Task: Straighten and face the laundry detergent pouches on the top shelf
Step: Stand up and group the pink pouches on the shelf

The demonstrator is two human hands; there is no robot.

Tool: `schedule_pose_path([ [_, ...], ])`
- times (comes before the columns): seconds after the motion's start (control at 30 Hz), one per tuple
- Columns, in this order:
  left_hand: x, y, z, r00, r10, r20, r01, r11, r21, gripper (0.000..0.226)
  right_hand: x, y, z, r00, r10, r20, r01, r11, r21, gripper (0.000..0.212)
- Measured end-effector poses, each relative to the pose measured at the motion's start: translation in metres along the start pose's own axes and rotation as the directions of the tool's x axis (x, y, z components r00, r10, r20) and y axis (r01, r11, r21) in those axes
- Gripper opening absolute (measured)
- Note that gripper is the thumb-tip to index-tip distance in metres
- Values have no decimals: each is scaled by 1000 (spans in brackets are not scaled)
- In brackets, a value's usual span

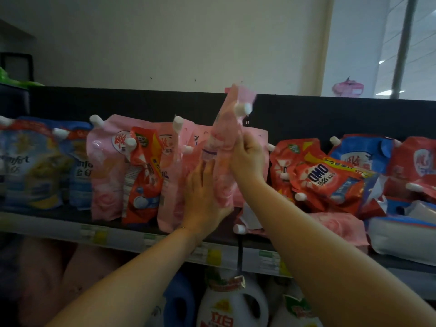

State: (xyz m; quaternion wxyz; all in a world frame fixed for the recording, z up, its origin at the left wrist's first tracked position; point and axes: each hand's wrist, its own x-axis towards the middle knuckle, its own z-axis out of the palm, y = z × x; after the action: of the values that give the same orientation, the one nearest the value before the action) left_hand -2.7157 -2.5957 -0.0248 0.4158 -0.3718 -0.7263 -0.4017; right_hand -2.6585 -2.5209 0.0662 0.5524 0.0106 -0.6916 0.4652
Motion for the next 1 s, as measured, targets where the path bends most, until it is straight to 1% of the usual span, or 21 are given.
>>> schedule_pose_path([
  [0.07, -4, -14, -3, 997, -64, 47, 61, 996, 70, 104, -8, 18, 6, 972, 49, 231, -18, 991, -134, 27],
  [0.13, -8, -21, -6, 975, -81, 209, 32, 973, 228, 108, -12, 37, 5, 905, 144, 401, -6, 946, -324, 42],
  [0.17, -9, -23, -6, 960, -80, 269, 5, 964, 267, 114, -13, 46, 2, 882, 192, 430, -19, 926, -376, 46],
  [0.2, -9, -25, -6, 951, -85, 299, 6, 967, 255, 119, -15, 48, -2, 860, 228, 457, -45, 925, -377, 49],
  [0.27, -11, -22, -7, 958, -107, 265, 67, 985, 157, 119, -17, 53, -10, 831, 241, 501, -76, 942, -328, 52],
  [0.33, -14, -22, -7, 979, -123, 160, 119, 992, 34, 101, -13, 48, -21, 857, 254, 448, -79, 924, -373, 48],
  [0.37, -15, -23, -7, 991, -98, 93, 99, 995, -9, 89, -7, 47, -29, 887, 256, 385, -80, 905, -418, 45],
  [0.43, -15, -23, -7, 1000, 16, -22, -16, 1000, -3, 64, 4, 47, -50, 936, 242, 256, -62, 828, -557, 41],
  [0.47, -14, -19, -7, 995, 90, -35, -89, 996, 15, 51, 9, 47, -61, 946, 251, 206, -68, 772, -631, 39],
  [0.53, -11, -8, -7, 975, 218, 47, -217, 976, -13, 30, 20, 55, -79, 944, 312, 109, -122, 635, -763, 26],
  [0.57, -9, 0, -7, 962, 242, 125, -236, 970, -58, 22, 24, 60, -88, 935, 352, 53, -170, 573, -802, 20],
  [0.63, -6, 15, -2, 938, 220, 269, -187, 972, -144, 12, 29, 65, -104, 909, 412, -60, -278, 494, -824, 17],
  [0.7, 0, 27, 4, 920, 144, 364, -74, 977, -199, 6, 30, 71, -117, 876, 462, -138, -356, 427, -831, 22],
  [0.73, 3, 32, 8, 908, 97, 408, -7, 977, -215, 7, 30, 74, -120, 845, 512, -154, -381, 376, -844, 29],
  [0.77, 5, 36, 11, 893, 49, 448, 57, 973, -221, 9, 31, 78, -121, 795, 587, -153, -397, 312, -863, 36],
  [0.83, 10, 42, 15, 867, -24, 497, 154, 963, -222, 18, 28, 80, -118, 628, 768, -126, -411, 190, -892, 45],
  [0.87, 10, 42, 18, 851, -50, 523, 191, 956, -220, 23, 28, 79, -115, 560, 822, -105, -382, 144, -913, 49],
  [0.9, 11, 42, 20, 827, -65, 558, 222, 950, -219, 28, 27, 74, -114, 524, 848, -76, -351, 134, -927, 46],
  [0.93, 10, 41, 22, 799, -70, 597, 244, 946, -215, 32, 26, 69, -113, 509, 860, -43, -340, 155, -928, 38],
  [0.97, 10, 40, 24, 775, -65, 629, 254, 943, -215, 39, 27, 68, -112, 491, 871, 5, -342, 198, -919, 27],
  [1.0, 8, 39, 27, 757, -54, 651, 259, 940, -224, 46, 25, 68, -113, 506, 862, 35, -413, 278, -867, 21],
])
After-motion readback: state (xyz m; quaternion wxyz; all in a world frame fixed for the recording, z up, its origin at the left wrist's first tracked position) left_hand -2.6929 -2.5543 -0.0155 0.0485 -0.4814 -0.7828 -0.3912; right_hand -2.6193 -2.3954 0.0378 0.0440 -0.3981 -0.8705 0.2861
